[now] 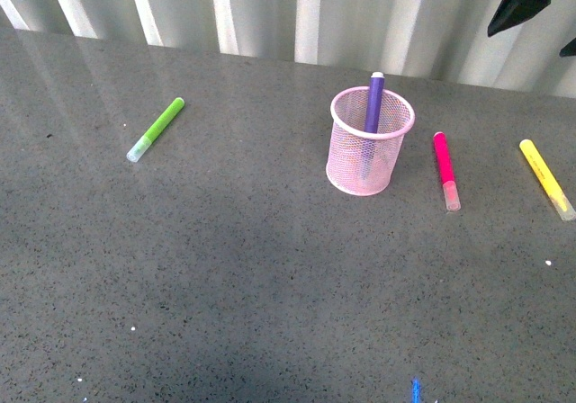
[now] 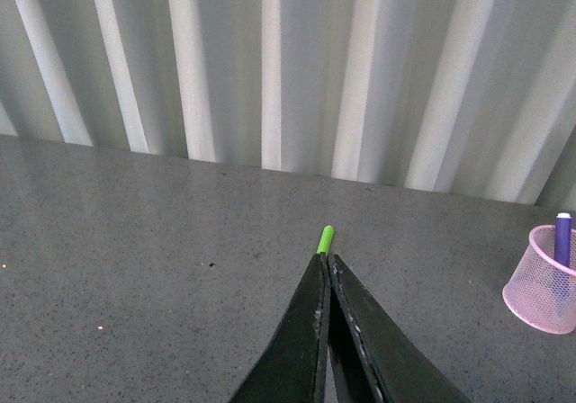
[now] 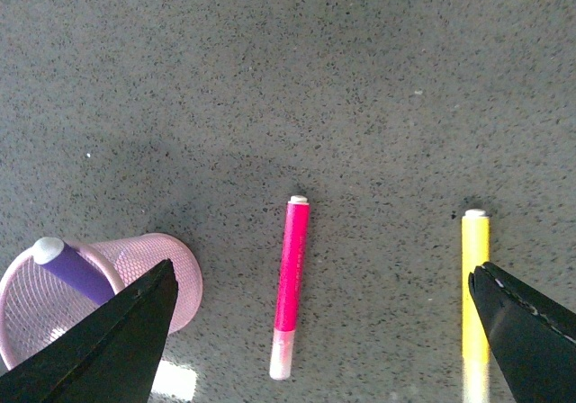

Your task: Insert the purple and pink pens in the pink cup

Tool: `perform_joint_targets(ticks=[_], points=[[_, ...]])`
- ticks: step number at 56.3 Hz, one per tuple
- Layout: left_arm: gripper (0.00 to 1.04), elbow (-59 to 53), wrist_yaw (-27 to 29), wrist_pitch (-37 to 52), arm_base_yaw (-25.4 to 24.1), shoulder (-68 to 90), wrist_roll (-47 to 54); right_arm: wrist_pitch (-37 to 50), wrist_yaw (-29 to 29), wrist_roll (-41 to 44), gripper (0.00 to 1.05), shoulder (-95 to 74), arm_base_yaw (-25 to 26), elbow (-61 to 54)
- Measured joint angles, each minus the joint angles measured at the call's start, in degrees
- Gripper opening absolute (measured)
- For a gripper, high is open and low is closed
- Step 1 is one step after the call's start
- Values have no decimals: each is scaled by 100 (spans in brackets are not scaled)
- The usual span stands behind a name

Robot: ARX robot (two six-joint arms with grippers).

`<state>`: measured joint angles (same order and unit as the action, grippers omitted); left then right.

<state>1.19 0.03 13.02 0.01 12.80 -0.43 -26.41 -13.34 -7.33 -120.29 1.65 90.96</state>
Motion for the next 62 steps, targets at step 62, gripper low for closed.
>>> perform_joint_targets(ticks=[62], points=[[4,0,0,-1290,0,-1257,2,282,-28,-518,98,-1390,-48,50]])
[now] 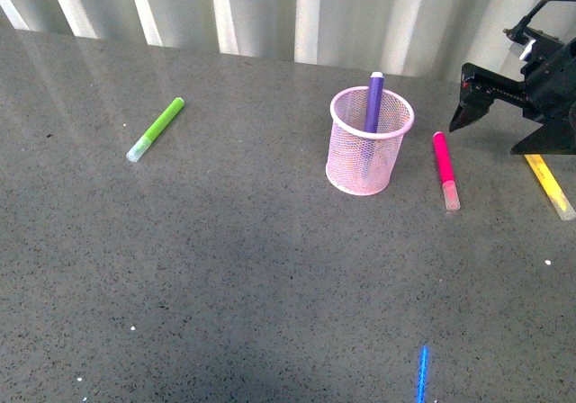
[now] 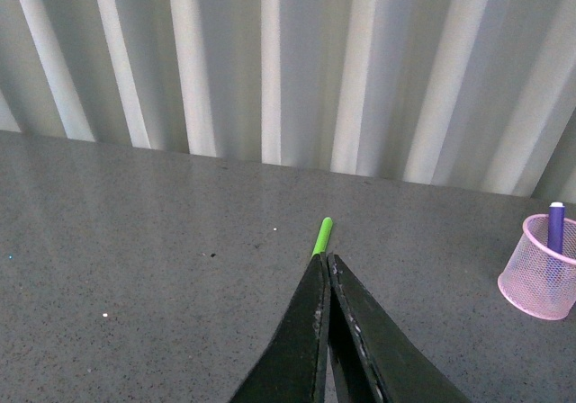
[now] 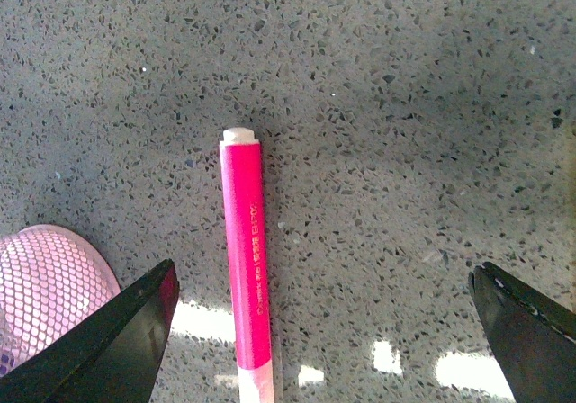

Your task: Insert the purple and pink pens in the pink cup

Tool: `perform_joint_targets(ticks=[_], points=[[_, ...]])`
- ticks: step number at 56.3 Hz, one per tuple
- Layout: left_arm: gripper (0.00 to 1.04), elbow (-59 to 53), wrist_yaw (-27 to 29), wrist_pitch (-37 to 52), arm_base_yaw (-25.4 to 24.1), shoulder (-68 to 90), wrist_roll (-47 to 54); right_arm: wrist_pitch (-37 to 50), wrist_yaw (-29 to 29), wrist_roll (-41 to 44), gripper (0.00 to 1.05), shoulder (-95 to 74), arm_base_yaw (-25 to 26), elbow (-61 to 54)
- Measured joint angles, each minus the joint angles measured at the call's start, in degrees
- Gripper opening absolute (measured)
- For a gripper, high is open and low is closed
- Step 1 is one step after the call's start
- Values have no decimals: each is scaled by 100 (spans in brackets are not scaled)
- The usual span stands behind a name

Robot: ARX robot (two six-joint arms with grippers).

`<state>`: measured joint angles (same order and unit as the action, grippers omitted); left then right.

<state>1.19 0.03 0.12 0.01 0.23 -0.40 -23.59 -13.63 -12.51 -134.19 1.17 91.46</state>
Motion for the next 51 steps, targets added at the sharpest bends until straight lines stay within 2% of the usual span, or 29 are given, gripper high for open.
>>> perform_joint_targets(ticks=[36,51], points=[[4,0,0,0,0,0,0,-149,33,4,98,-789,-197,804],[4,0,0,0,0,0,0,-529,109,55,98,-1207,-214,1582]])
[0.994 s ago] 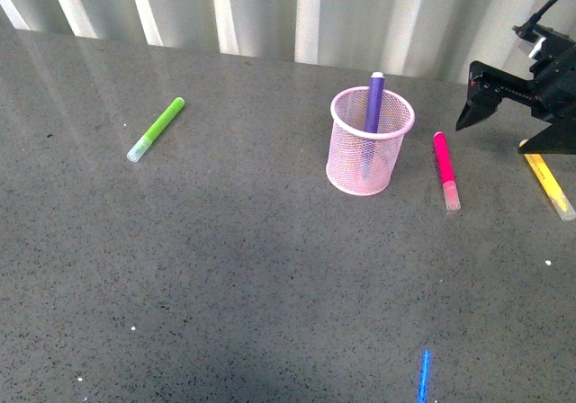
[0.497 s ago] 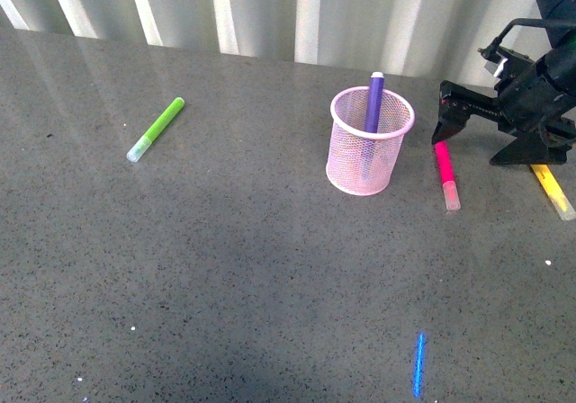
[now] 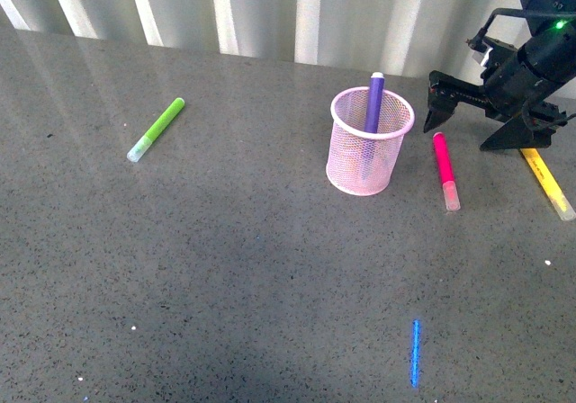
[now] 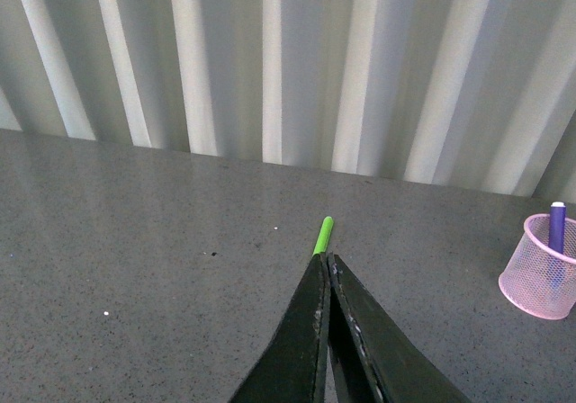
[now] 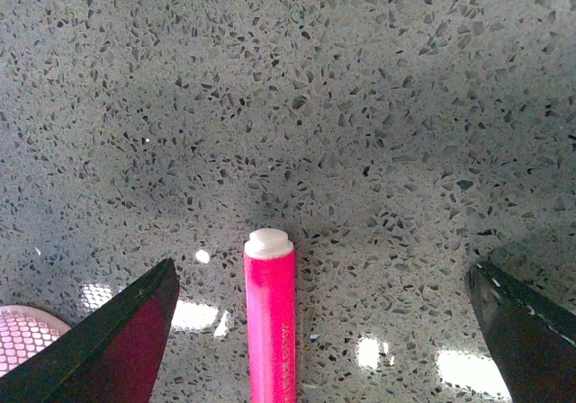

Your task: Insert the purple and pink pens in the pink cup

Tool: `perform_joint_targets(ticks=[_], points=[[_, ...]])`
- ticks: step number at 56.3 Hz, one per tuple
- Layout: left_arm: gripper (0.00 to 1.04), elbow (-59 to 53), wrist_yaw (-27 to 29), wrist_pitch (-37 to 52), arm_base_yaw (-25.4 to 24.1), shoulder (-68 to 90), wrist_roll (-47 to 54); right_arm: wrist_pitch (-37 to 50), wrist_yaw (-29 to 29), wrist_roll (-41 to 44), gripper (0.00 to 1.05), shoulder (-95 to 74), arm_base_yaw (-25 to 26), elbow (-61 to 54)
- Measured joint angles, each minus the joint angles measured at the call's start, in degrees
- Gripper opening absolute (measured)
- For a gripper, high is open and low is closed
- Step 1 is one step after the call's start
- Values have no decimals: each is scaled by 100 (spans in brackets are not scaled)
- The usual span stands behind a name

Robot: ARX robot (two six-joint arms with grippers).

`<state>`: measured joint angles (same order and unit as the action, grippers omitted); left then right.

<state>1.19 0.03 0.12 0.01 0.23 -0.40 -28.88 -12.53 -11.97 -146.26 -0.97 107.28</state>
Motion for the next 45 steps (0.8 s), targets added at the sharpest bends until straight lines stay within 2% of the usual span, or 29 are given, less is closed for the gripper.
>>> perform_joint_targets(ticks=[31,36,45], points=[[4,0,0,0,0,0,0,-61,184,118,97,-66,-225,120],[4,0,0,0,0,0,0,-59,240,122,86,-98,-275,144],[4,0,0,0,0,0,0,-155,118,120,54,-234,-352,380]])
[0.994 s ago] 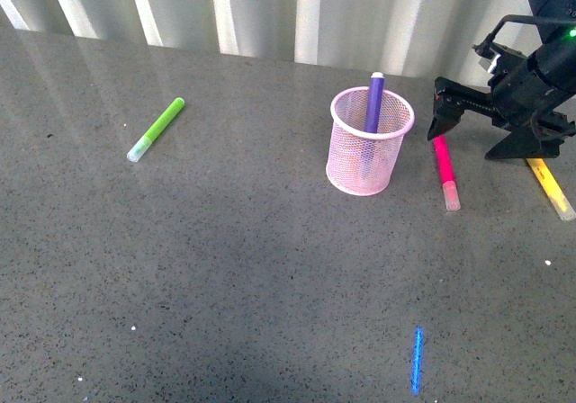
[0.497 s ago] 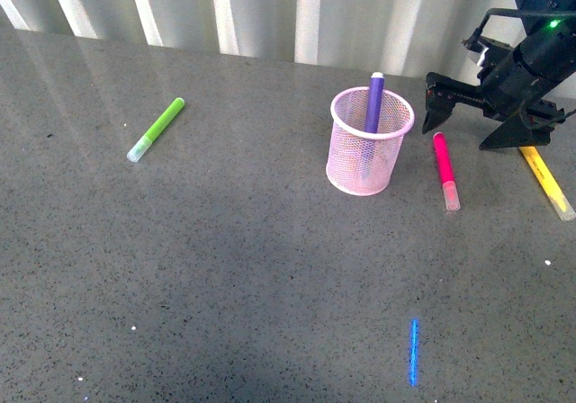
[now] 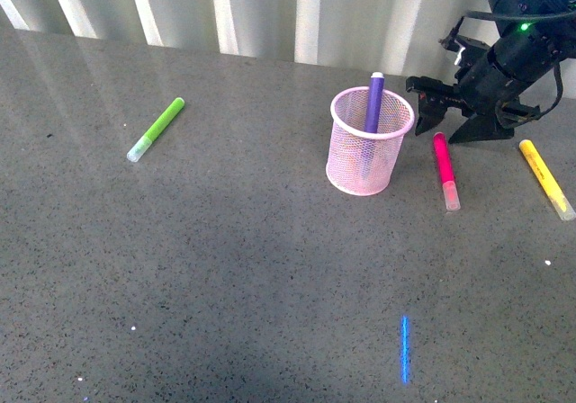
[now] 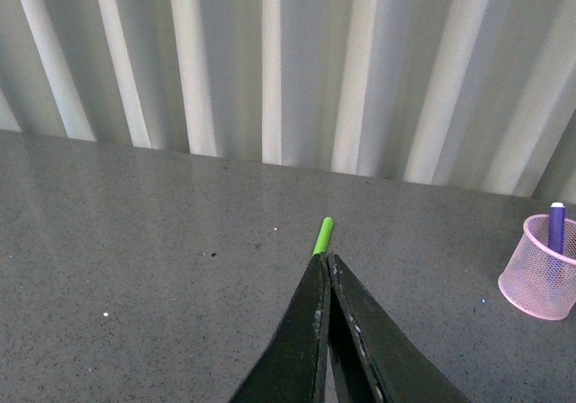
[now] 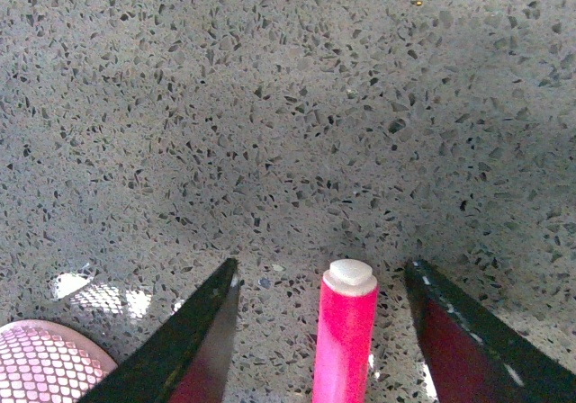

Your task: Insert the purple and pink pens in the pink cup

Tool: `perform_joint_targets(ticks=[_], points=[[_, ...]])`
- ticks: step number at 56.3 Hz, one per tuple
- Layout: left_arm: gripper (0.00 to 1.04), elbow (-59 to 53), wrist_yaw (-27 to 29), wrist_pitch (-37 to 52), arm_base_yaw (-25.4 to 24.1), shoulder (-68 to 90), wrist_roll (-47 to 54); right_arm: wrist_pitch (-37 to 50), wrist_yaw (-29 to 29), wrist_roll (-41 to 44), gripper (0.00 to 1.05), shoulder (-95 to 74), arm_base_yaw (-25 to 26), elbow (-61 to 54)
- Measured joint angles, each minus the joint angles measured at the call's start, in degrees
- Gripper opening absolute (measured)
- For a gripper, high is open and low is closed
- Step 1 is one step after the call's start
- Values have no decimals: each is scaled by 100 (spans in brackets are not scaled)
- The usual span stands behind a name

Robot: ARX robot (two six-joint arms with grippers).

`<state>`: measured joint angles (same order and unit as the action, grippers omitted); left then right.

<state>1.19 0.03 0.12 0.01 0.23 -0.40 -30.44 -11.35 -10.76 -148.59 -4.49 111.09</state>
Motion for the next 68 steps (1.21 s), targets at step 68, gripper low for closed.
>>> perform_joint_targets(ticks=[68], points=[[4,0,0,0,0,0,0,4905,-984,713,11,4695,476,-4343]])
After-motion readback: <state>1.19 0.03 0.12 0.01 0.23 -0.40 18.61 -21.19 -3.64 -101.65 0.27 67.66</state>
